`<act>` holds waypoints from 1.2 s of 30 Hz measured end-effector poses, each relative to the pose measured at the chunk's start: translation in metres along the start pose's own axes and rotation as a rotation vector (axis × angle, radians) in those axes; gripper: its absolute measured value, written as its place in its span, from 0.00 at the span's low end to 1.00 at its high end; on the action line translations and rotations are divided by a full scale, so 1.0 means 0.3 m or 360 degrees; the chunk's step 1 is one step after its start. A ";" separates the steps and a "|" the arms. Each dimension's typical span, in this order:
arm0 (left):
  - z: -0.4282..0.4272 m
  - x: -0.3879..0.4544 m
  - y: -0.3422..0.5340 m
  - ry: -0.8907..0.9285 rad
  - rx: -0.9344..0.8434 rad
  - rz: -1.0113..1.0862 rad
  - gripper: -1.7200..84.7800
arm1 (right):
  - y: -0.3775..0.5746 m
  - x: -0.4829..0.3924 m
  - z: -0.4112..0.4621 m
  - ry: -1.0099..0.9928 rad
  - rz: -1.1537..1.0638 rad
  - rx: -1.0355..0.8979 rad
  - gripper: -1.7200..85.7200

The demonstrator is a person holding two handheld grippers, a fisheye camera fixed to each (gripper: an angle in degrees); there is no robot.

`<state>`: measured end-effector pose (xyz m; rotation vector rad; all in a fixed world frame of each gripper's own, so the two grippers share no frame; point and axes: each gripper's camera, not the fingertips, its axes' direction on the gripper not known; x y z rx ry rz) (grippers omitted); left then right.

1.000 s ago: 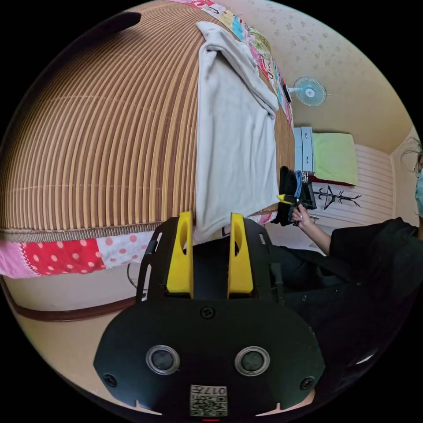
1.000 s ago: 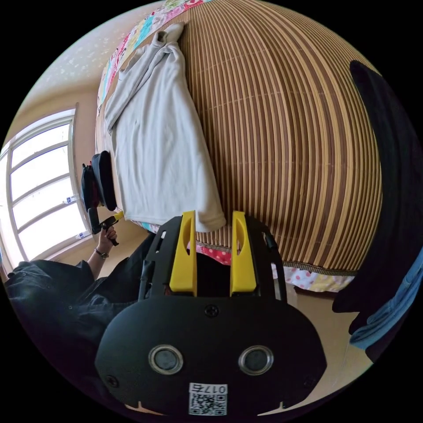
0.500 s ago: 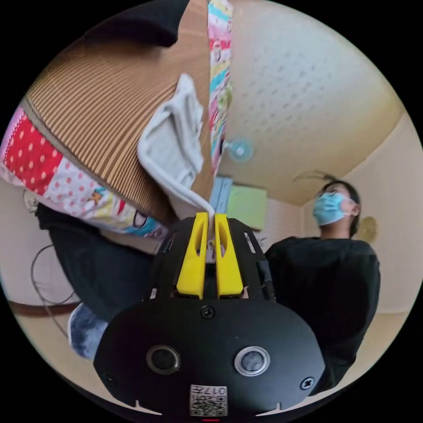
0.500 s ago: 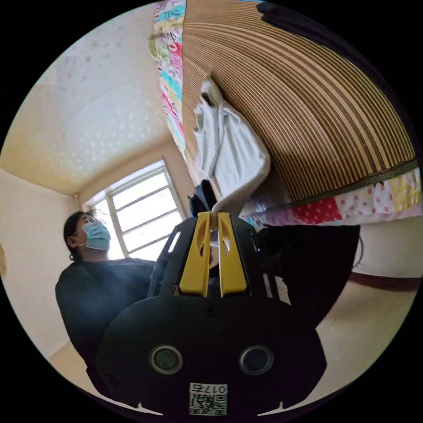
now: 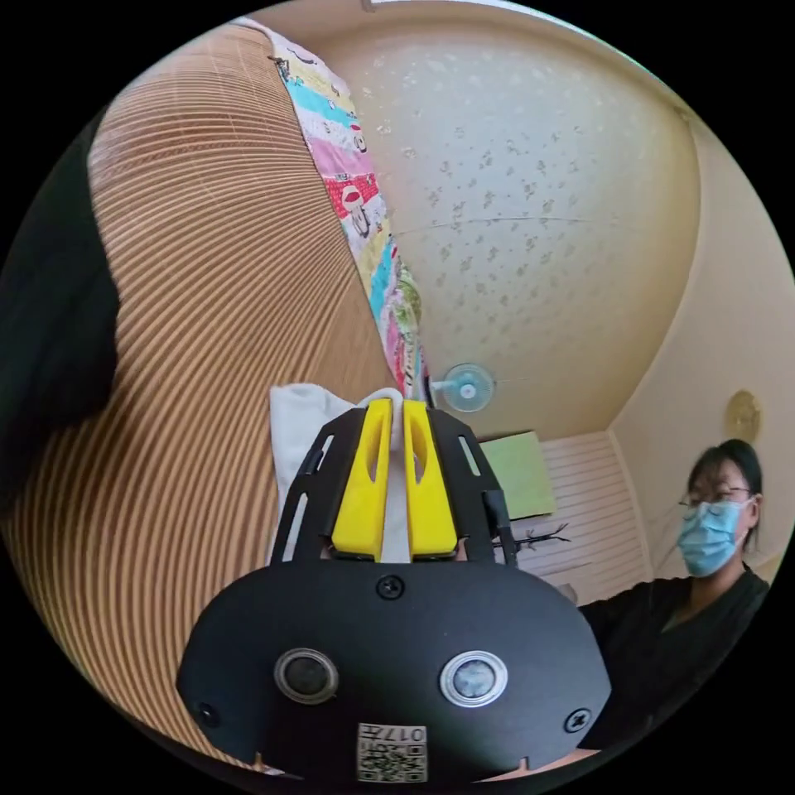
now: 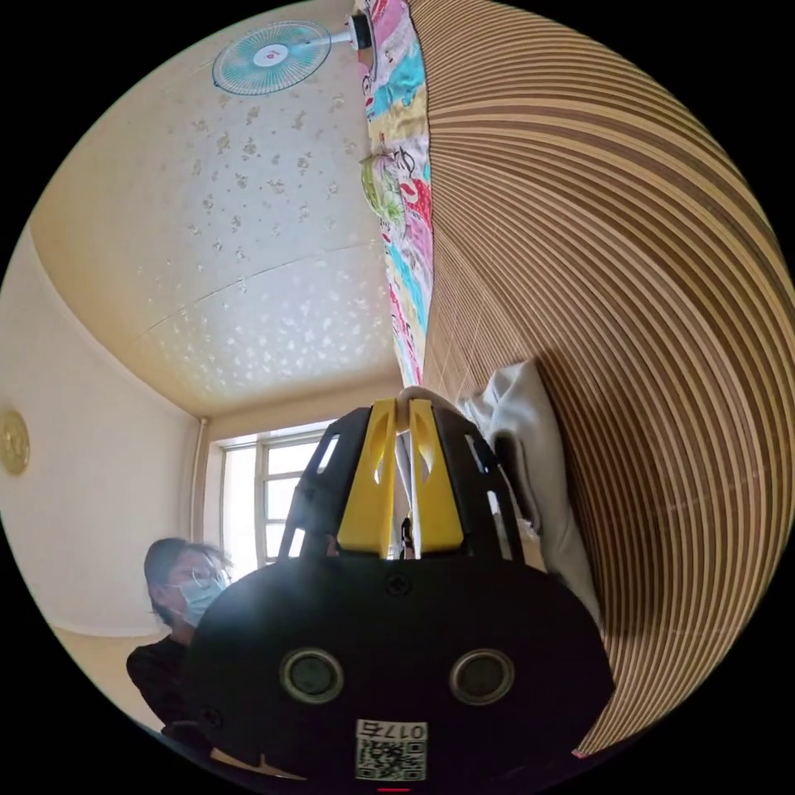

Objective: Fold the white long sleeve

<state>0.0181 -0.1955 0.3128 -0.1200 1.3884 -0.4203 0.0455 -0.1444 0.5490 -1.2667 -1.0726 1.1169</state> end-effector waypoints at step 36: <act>0.351 0.513 0.573 -0.0317 -0.0500 0.0749 0.08 | 0.645 -0.103 0.716 0.1297 -0.1062 -0.0484 0.04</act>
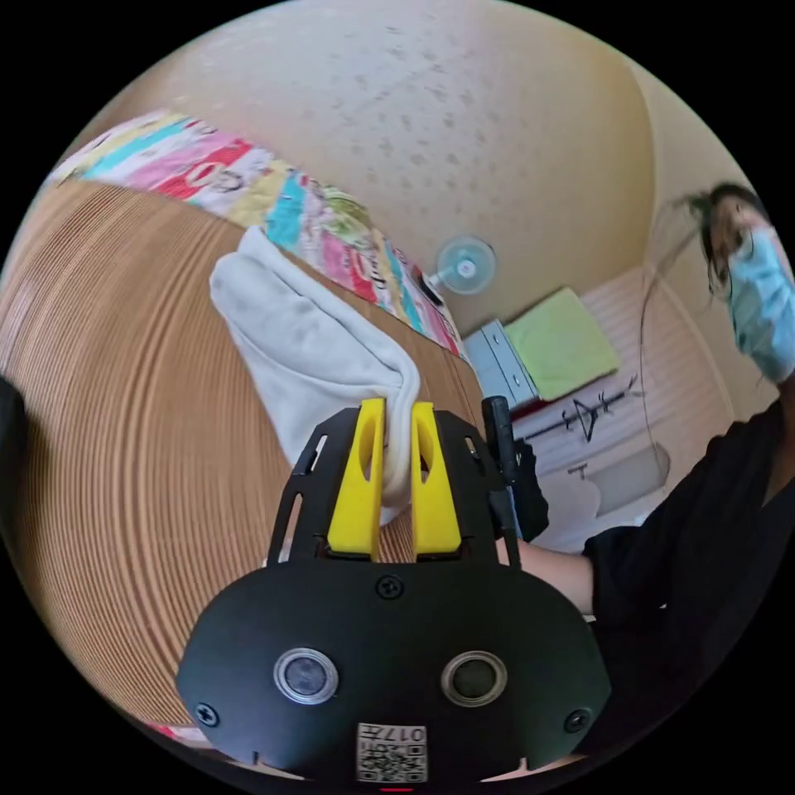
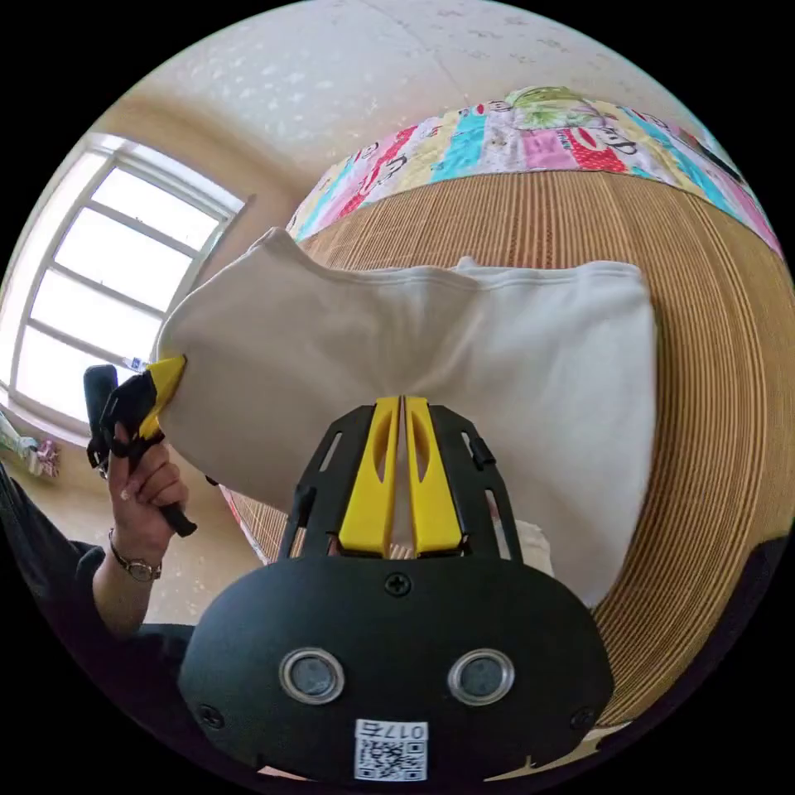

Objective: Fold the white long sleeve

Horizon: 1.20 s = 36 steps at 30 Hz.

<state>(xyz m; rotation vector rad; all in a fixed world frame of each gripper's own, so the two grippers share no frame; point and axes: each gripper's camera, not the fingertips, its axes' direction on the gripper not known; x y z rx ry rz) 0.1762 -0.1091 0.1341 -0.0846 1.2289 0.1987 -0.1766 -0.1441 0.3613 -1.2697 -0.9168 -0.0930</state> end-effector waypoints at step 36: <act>0.318 -0.133 0.476 0.0647 -0.0714 -0.0901 0.09 | 0.734 0.809 0.208 -0.1542 0.1050 0.0345 0.34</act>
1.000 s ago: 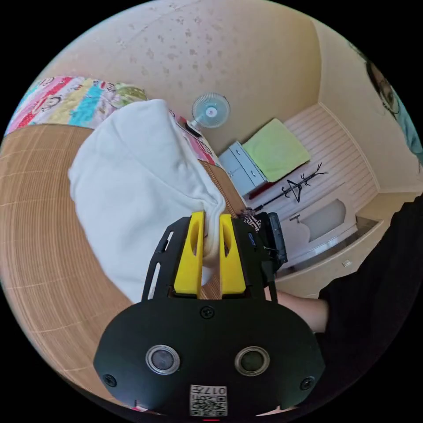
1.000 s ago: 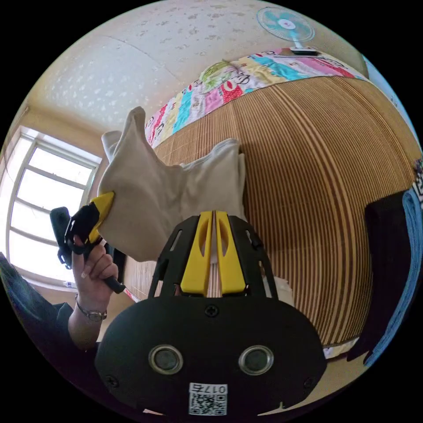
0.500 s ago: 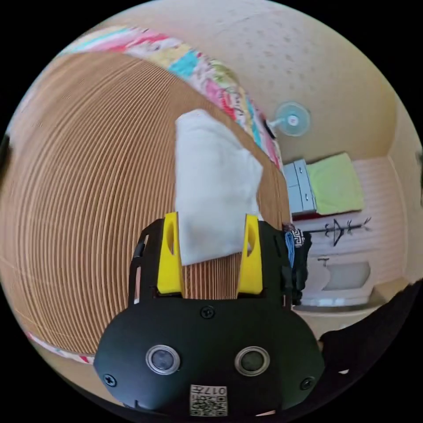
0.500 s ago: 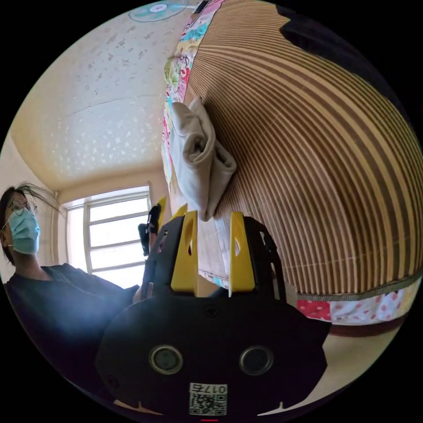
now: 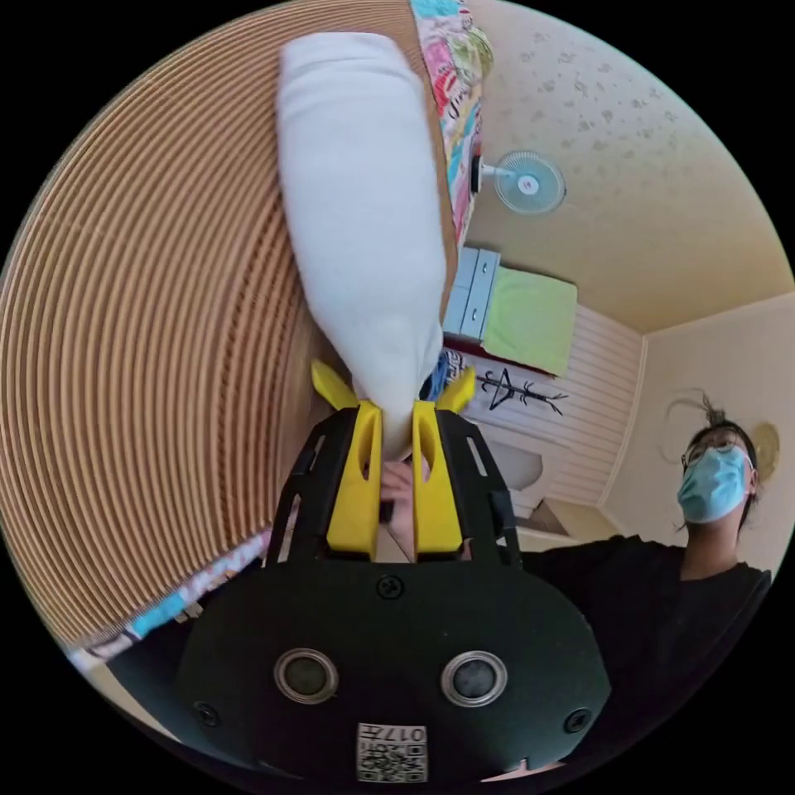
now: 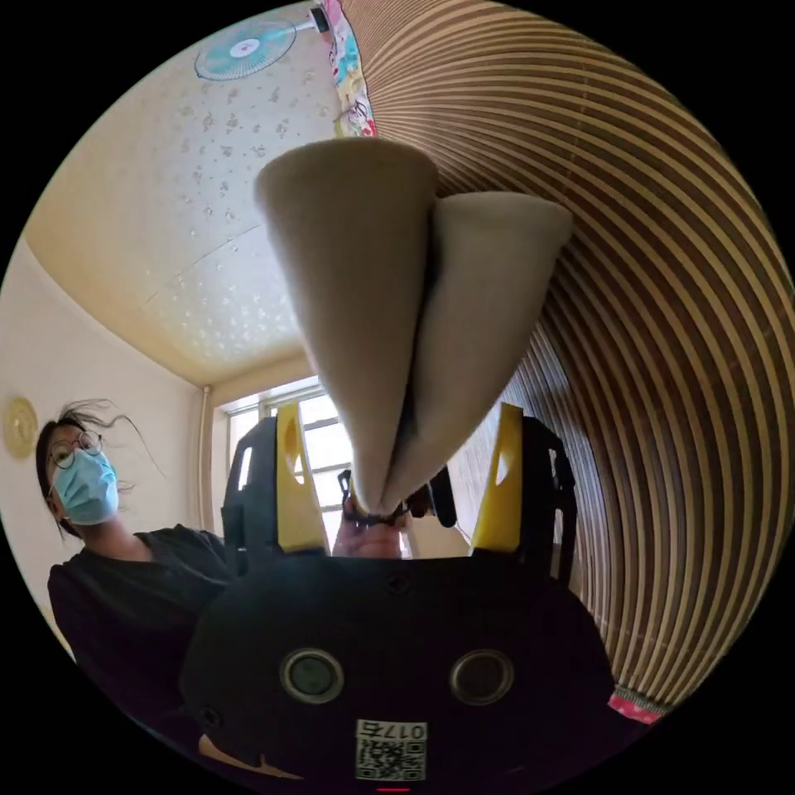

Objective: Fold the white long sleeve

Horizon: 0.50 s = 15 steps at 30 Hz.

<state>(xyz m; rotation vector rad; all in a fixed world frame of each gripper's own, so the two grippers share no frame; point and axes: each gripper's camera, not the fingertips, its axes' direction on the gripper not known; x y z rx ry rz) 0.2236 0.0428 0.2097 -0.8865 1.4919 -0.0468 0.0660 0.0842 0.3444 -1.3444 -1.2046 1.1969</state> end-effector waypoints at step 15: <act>0.130 0.595 0.306 -0.0454 -0.0283 0.0689 0.11 | -0.156 -0.739 -0.332 -0.0197 -0.0824 0.0004 0.22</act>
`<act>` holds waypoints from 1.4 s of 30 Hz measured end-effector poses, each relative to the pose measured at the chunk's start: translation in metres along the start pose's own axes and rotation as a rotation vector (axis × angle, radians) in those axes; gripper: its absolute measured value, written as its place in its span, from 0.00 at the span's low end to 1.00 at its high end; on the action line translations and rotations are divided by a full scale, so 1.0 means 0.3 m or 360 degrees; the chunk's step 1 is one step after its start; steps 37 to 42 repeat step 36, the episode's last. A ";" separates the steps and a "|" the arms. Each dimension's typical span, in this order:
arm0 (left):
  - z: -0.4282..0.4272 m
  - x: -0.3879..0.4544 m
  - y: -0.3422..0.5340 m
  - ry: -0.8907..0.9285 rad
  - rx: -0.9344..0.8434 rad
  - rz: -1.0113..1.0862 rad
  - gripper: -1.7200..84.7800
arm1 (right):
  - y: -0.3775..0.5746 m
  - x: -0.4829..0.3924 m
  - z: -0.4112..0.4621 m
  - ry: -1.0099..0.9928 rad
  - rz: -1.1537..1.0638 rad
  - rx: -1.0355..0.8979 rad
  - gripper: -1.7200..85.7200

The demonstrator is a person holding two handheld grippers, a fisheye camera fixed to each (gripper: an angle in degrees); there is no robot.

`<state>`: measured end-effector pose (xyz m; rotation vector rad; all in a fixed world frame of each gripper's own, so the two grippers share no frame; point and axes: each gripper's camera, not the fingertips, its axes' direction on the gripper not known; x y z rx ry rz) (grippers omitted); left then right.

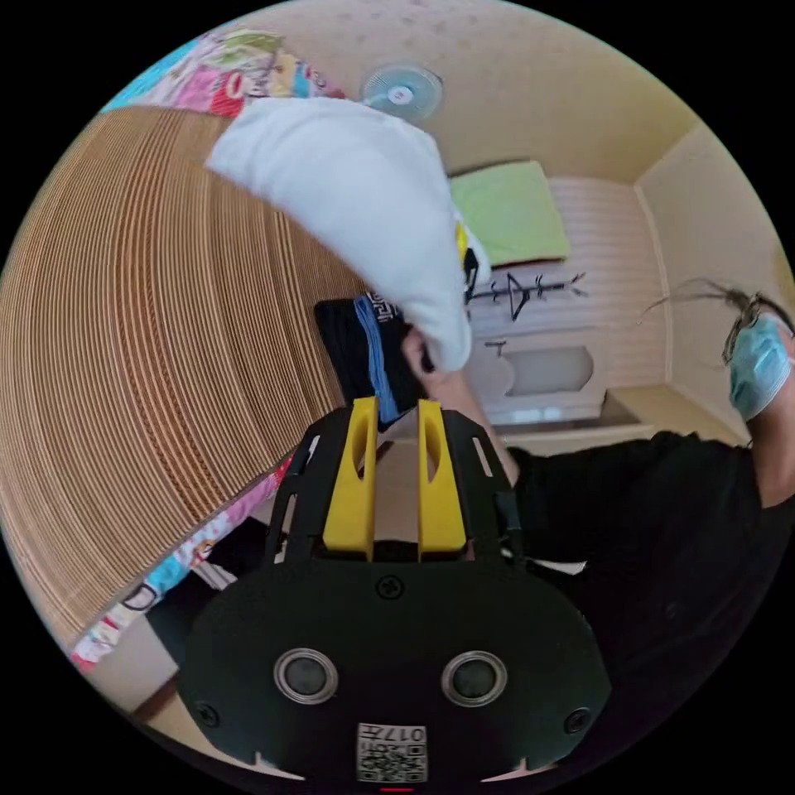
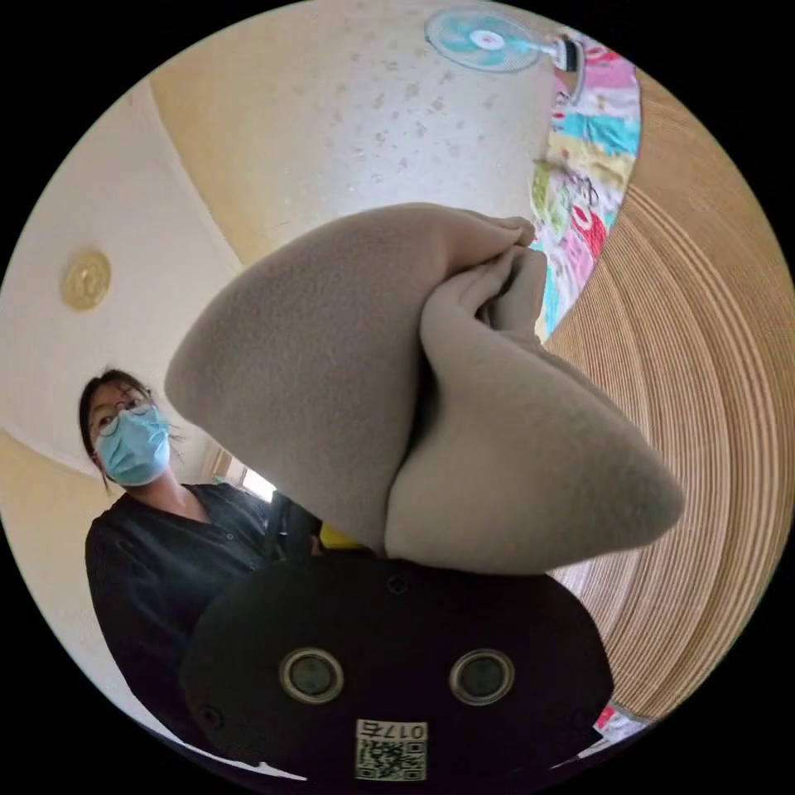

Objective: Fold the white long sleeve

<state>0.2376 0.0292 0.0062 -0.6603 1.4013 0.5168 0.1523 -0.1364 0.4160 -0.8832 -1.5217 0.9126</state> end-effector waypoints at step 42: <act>-0.283 -0.277 0.673 -0.0683 -0.0385 -0.0449 0.01 | 0.481 0.079 0.048 0.1685 0.1670 -0.0336 0.14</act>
